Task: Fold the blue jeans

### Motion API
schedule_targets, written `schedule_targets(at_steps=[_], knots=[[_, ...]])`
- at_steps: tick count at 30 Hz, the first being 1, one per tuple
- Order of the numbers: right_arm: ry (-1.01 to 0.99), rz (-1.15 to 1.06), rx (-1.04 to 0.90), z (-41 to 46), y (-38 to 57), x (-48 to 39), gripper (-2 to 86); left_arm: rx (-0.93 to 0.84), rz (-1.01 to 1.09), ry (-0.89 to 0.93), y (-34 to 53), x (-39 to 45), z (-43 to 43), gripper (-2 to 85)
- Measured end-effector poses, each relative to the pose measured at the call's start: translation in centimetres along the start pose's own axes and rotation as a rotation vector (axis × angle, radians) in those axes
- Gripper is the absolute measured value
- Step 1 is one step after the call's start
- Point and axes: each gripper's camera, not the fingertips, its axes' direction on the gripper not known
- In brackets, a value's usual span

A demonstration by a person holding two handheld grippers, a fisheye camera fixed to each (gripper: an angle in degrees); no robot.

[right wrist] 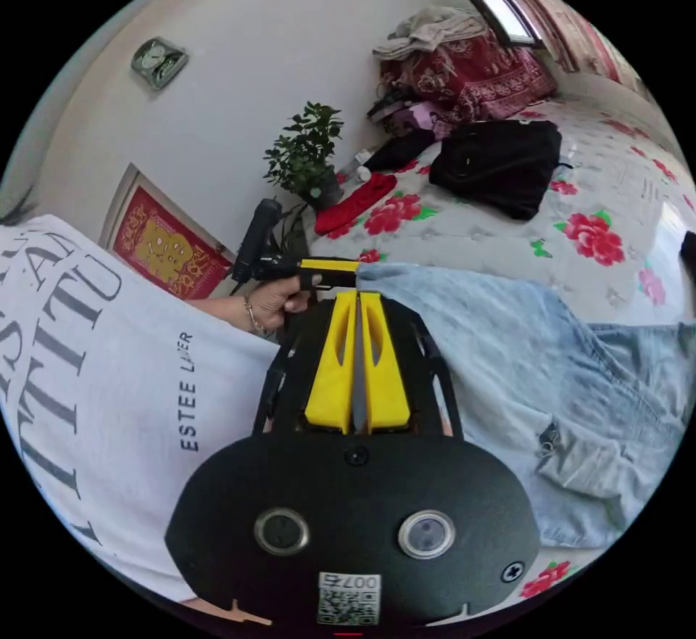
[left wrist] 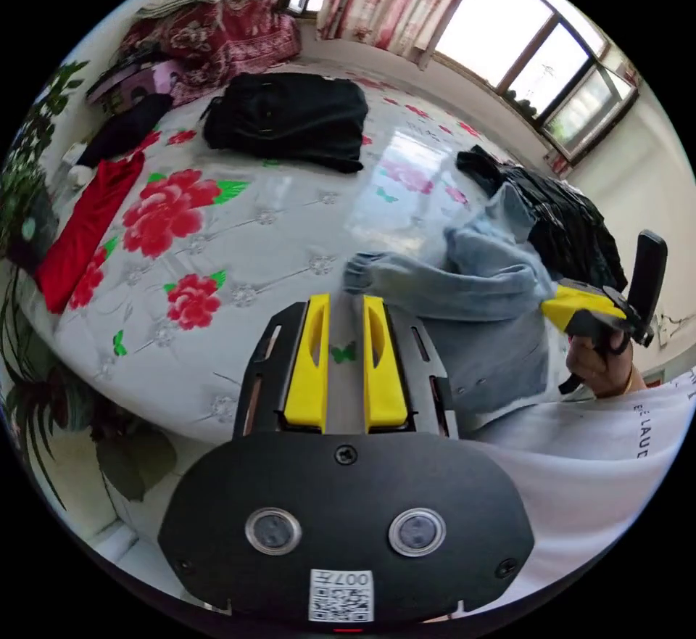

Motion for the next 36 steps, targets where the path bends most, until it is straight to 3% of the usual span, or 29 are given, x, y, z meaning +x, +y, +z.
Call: schedule_targets(at_steps=[2,6,10,14,19,22,27,31,36], knots=[[-0.026,-0.117,-0.117,4.1,-2.5,-2.9,2.0,0.013,-0.112,-0.089,1.5,-4.3,-2.9,1.3],[0.155,-0.165,-0.111,3.6,-2.5,-3.6,3.7,0.068,-0.215,-0.181,4.4,-10.5,-7.8,5.1],[0.455,0.168,-0.070,-0.9,0.7,3.5,5.7,0.109,-0.328,-0.182,8.1,-16.0,-12.6,7.0],[0.761,0.588,-0.006,-8.2,8.5,10.0,8.1,0.095,-0.257,-0.015,9.8,-17.7,-14.7,10.5],[0.890,1.019,-0.003,-12.7,18.3,14.5,8.7,-0.053,-0.172,0.197,8.4,-16.6,-10.8,11.2],[0.852,1.128,-0.078,-11.6,21.5,16.1,7.0,-0.123,-0.217,0.230,5.8,-16.9,-8.6,9.2],[0.814,1.061,-0.038,-11.6,19.8,15.9,0.9,-0.002,-0.173,0.267,-1.9,-17.1,-13.9,4.3],[0.672,0.778,0.358,-17.9,16.3,10.1,0.0,0.211,-0.040,0.200,-6.0,-14.6,-24.8,3.2],[0.621,0.411,0.844,-28.4,17.9,-3.1,-0.3,0.474,0.050,0.183,-0.9,-12.6,-37.2,2.3]])
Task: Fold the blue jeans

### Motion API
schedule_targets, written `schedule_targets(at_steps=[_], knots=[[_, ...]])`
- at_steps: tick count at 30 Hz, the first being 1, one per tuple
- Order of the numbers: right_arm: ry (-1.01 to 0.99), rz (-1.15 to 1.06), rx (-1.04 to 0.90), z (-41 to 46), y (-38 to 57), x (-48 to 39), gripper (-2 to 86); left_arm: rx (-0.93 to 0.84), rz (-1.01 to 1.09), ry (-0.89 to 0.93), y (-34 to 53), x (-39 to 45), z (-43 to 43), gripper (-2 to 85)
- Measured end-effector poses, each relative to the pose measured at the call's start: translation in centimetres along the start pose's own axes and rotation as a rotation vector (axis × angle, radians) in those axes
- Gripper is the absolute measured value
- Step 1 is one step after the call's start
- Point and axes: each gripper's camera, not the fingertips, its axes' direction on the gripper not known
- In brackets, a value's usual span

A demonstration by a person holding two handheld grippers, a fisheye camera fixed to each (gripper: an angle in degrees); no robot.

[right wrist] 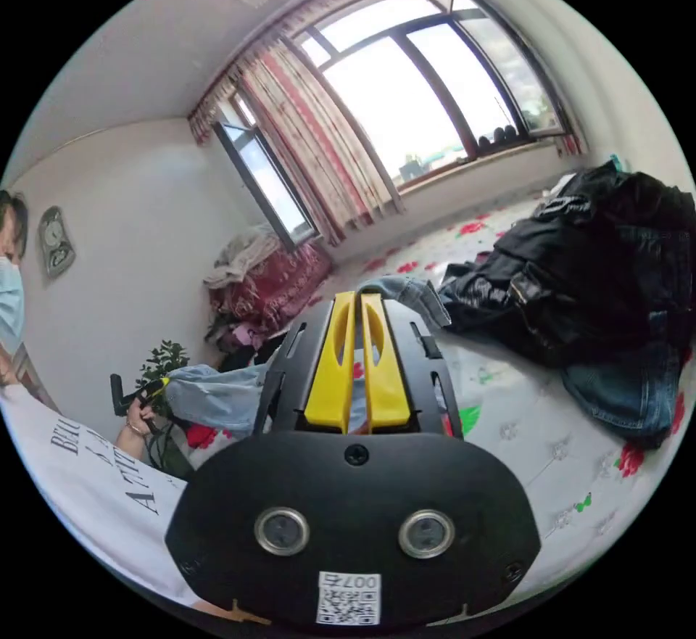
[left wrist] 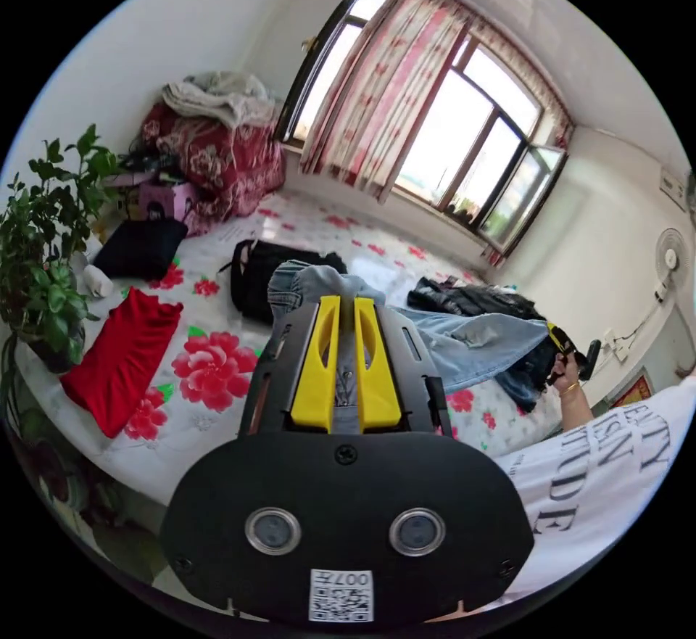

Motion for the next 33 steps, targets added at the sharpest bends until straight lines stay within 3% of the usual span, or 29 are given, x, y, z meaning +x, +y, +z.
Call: schedule_targets(at_steps=[5,10,12,17,21,25,28,33], knots=[[-0.047,-0.120,0.329,-15.5,-0.2,-3.1,-0.3,0.275,0.072,0.127,2.8,5.0,-13.9,0.7],[-0.025,-0.138,0.381,-19.2,0.7,-3.5,-0.3,0.449,0.200,0.184,2.4,8.0,-20.7,0.0],[-0.073,-0.060,0.314,-17.4,0.6,-1.7,-0.3,0.425,0.170,0.141,1.7,7.2,-19.9,-0.1],[-0.189,0.105,0.048,-6.5,-0.4,2.8,-0.3,0.103,-0.134,0.026,-2.4,-1.8,-8.3,-0.5],[-0.251,0.051,0.002,-3.3,-3.5,1.1,-0.3,0.120,-0.094,0.050,-7.7,-2.0,-6.5,-0.6],[-0.305,-0.050,0.147,-6.3,-6.0,-0.4,-0.3,0.235,0.188,-0.072,-11.1,3.9,-10.6,-0.5],[-0.253,-0.050,0.139,-8.0,-5.5,1.2,-0.2,0.159,0.209,-0.093,-9.6,4.5,-11.3,-0.4],[-0.049,0.116,-0.162,-6.1,1.3,7.4,0.3,-0.174,-0.078,-0.121,0.3,-1.0,-5.0,-0.8]])
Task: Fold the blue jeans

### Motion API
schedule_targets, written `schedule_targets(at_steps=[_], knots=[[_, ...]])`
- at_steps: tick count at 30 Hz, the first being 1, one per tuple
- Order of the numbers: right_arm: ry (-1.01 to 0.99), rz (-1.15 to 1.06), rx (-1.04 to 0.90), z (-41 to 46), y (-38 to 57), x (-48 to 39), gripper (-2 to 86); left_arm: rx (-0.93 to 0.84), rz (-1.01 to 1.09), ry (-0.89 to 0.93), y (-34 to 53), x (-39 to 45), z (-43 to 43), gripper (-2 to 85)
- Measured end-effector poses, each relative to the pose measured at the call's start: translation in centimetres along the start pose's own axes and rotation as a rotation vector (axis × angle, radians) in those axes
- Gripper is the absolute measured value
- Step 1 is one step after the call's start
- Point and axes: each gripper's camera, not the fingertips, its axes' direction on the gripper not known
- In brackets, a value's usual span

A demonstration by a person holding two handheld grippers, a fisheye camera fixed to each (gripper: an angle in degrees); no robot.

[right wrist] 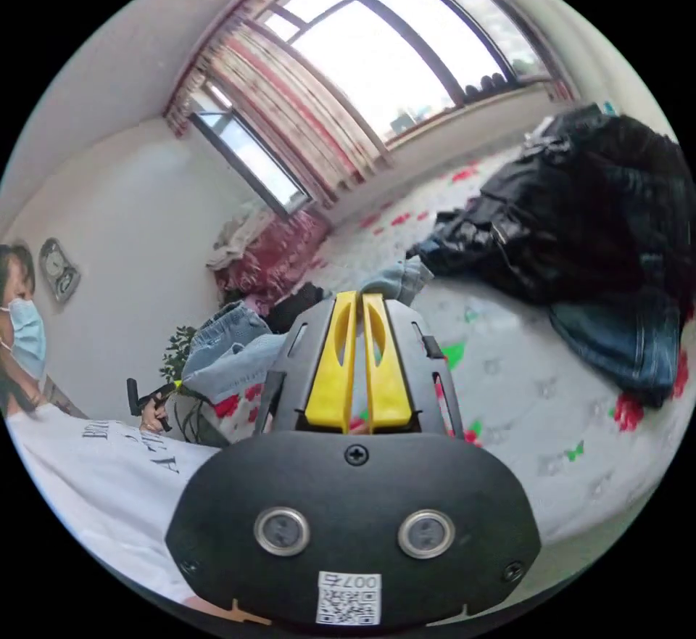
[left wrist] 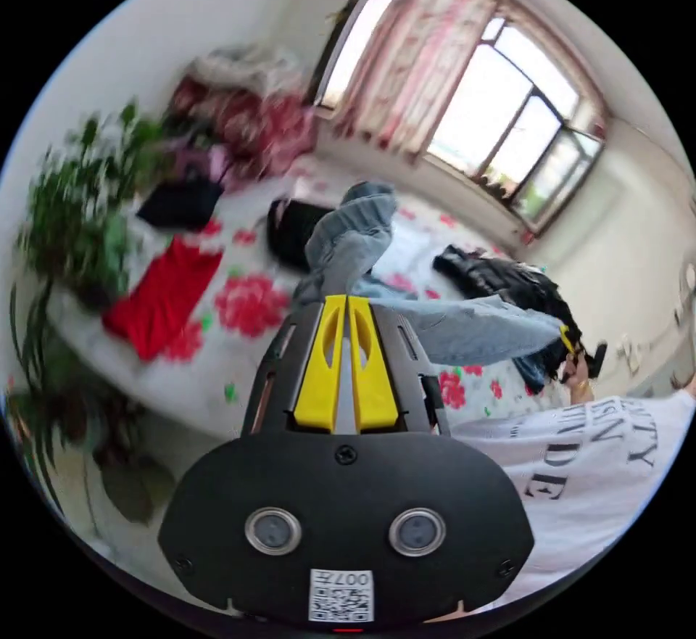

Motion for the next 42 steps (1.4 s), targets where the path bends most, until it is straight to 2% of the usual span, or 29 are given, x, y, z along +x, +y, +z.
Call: schedule_targets(at_steps=[2,5,9,15,19,22,25,29,30,31,33,35,38,42], knots=[[0.165,0.201,-0.219,3.5,5.4,5.0,1.2,-0.193,-0.237,-0.090,6.4,-4.1,6.0,-0.8],[0.322,0.338,-0.392,6.3,10.2,8.1,2.4,-0.348,-0.439,-0.081,12.3,-7.4,10.7,-0.5],[0.319,0.226,-0.333,8.4,8.0,5.5,3.2,-0.307,-0.372,-0.136,11.2,-7.2,11.8,2.0],[0.151,0.001,-0.419,20.1,0.5,-0.1,4.5,-0.260,-0.205,-0.091,3.9,-7.2,18.2,10.6],[0.070,-0.084,-0.557,30.7,-2.1,-3.9,6.1,-0.356,-0.092,-0.114,-0.1,-6.9,25.8,12.0],[0.106,-0.125,-0.666,37.6,-2.3,-6.2,6.7,-0.442,-0.074,-0.179,-0.6,-7.1,29.6,8.5],[0.152,-0.136,-0.770,43.4,-1.6,-7.5,6.5,-0.394,-0.114,-0.136,-0.8,-7.1,27.8,5.8],[0.184,-0.155,-0.916,48.1,0.6,-9.0,3.2,-0.256,-0.269,-0.012,1.8,-7.5,19.4,1.3],[0.216,-0.186,-0.894,47.9,0.6,-9.4,2.6,-0.239,-0.304,0.006,2.4,-7.8,18.1,1.0],[0.166,-0.224,-0.921,47.5,0.6,-9.8,2.1,-0.212,-0.381,0.019,3.6,-8.6,16.0,0.8],[0.142,-0.265,-0.864,45.0,-0.4,-10.1,1.7,-0.202,-0.495,-0.030,5.6,-10.0,13.8,0.9],[0.285,-0.335,-0.749,39.7,-1.6,-9.5,1.8,-0.278,-0.603,-0.217,8.5,-11.6,13.7,1.8],[0.456,-0.356,-0.720,34.5,-1.8,-6.5,3.4,-0.339,-0.690,-0.312,10.7,-12.5,15.7,5.4],[0.566,-0.293,-0.736,31.1,-2.9,-3.8,5.8,-0.227,-0.542,-0.353,7.6,-10.1,16.0,9.1]])
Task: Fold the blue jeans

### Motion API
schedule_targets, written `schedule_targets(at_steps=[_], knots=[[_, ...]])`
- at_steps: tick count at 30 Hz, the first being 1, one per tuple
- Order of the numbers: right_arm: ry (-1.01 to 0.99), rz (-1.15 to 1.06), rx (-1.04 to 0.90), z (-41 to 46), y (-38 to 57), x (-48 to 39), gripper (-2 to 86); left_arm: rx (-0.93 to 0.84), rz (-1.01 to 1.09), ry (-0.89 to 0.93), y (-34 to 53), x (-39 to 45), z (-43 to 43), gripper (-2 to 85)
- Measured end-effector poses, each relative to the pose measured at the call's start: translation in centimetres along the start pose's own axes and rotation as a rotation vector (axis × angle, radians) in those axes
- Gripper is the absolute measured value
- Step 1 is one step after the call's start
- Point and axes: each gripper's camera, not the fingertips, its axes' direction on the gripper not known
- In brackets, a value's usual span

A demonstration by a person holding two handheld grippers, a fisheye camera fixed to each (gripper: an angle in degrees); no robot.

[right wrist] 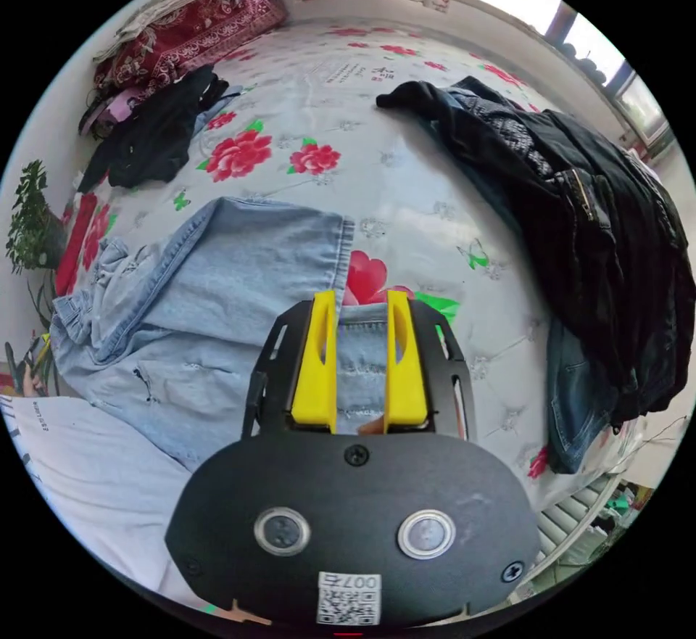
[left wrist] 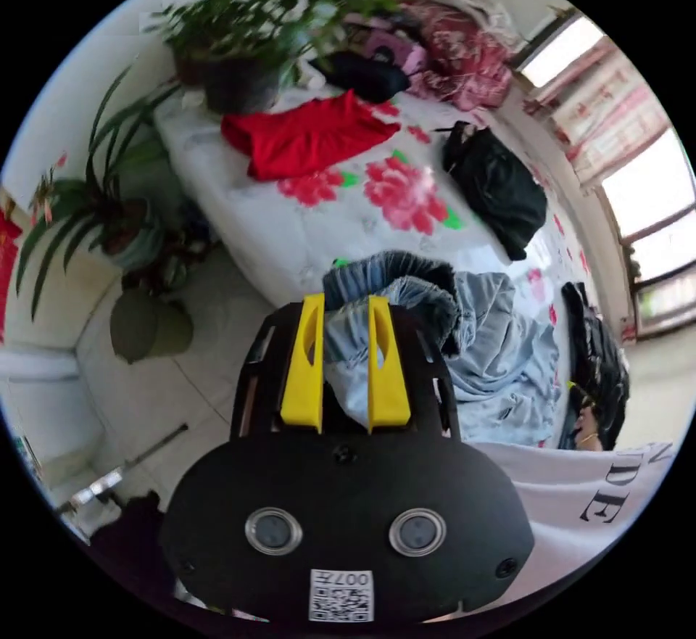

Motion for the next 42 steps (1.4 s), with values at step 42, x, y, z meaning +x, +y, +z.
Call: schedule_targets(at_steps=[42], knots=[[-0.185,0.009,0.001,0.8,0.7,-1.0,3.7,0.045,0.806,0.088,-4.2,16.5,7.5,13.3]])
